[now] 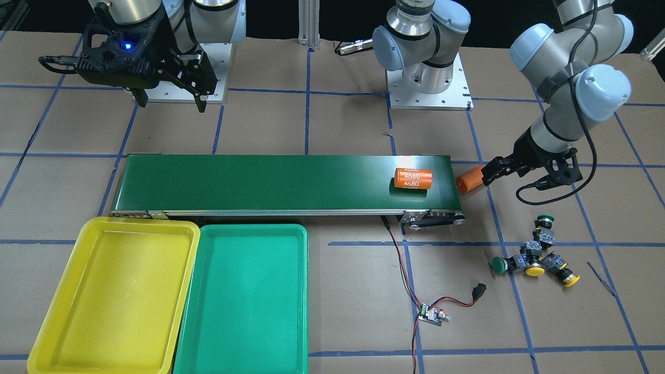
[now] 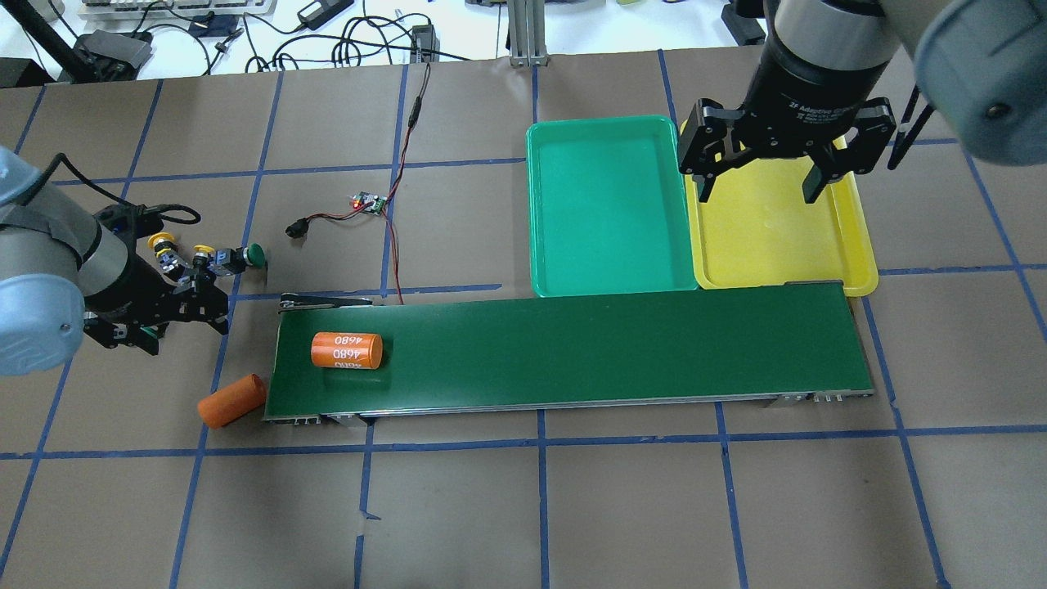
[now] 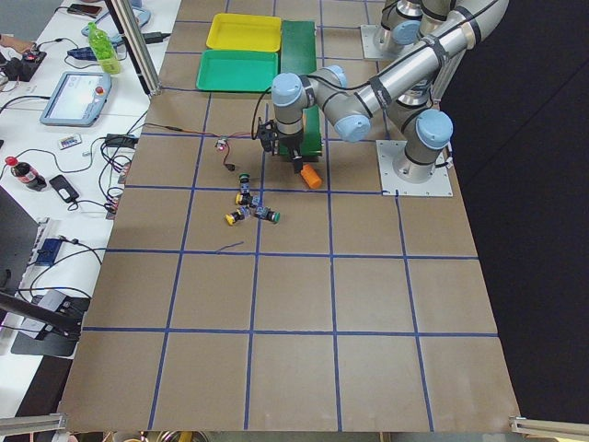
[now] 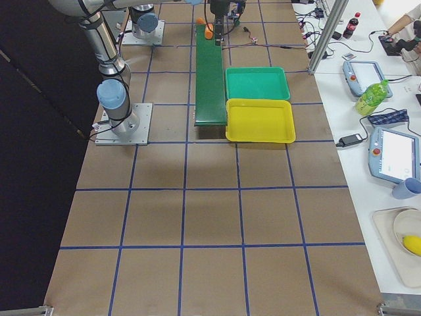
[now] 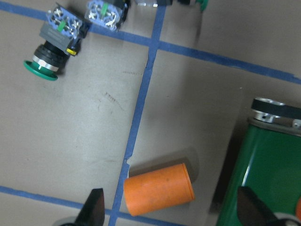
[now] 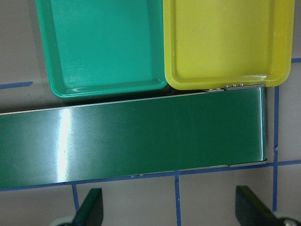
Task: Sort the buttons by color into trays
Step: 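Reach the left gripper to the orange cell lying beside the belt and grasp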
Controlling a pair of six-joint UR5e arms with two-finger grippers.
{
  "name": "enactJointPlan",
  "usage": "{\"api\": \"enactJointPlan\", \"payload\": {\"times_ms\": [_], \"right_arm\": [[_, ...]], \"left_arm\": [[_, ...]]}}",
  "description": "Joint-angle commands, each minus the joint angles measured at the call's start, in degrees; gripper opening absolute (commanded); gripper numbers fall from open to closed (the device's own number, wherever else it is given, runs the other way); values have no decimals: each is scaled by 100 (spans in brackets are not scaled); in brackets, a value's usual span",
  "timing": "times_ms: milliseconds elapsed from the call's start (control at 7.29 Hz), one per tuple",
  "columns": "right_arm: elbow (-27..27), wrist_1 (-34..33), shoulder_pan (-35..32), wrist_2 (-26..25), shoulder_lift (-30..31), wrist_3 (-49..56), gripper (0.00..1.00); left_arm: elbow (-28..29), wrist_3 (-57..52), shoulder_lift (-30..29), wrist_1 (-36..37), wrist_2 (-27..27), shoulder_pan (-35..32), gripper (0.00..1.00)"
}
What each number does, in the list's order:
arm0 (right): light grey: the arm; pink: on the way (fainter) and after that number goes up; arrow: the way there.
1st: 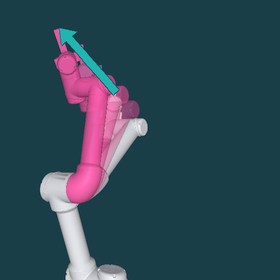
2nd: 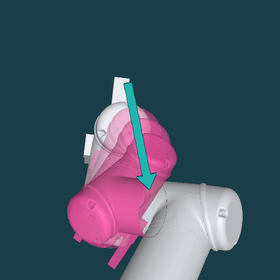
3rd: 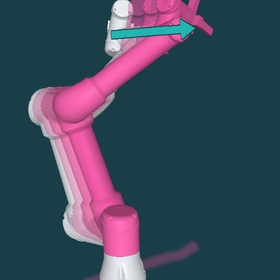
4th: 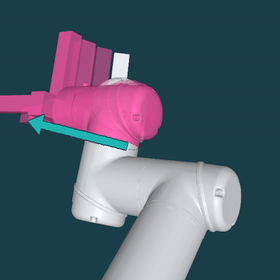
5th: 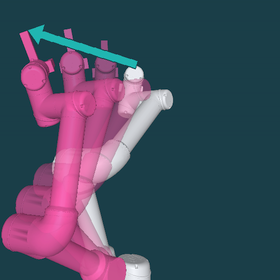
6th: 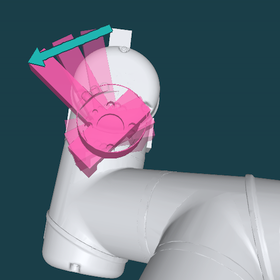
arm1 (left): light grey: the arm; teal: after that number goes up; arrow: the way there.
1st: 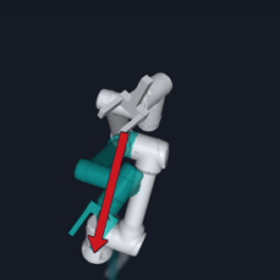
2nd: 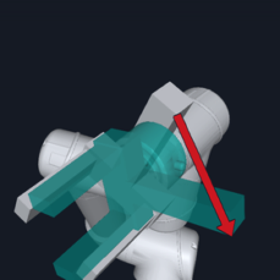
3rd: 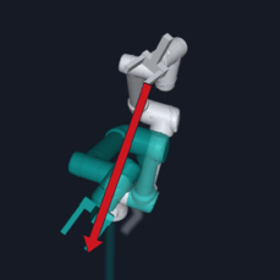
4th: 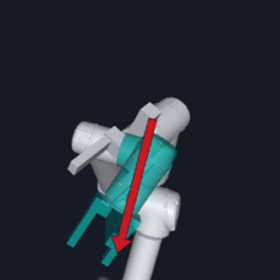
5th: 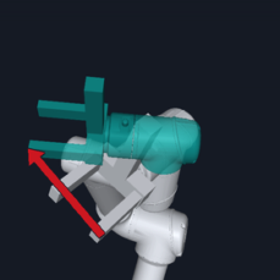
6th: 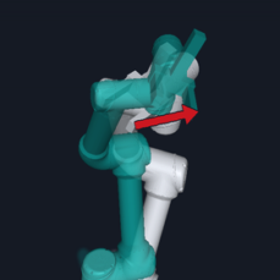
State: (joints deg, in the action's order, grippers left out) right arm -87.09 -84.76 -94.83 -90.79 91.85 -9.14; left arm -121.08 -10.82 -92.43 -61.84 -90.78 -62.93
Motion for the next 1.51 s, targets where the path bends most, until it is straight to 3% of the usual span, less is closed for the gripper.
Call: {"api": "enactJointPlan", "payload": {"times_ms": [0,1372], "right_arm": [[-1,3,0,0,0,0,100],[-1,3,0,0,9,0,100]], "left_arm": [[-381,158,-187,243,7,97,100],[-390,783,-531,208,7,106,100]]}}
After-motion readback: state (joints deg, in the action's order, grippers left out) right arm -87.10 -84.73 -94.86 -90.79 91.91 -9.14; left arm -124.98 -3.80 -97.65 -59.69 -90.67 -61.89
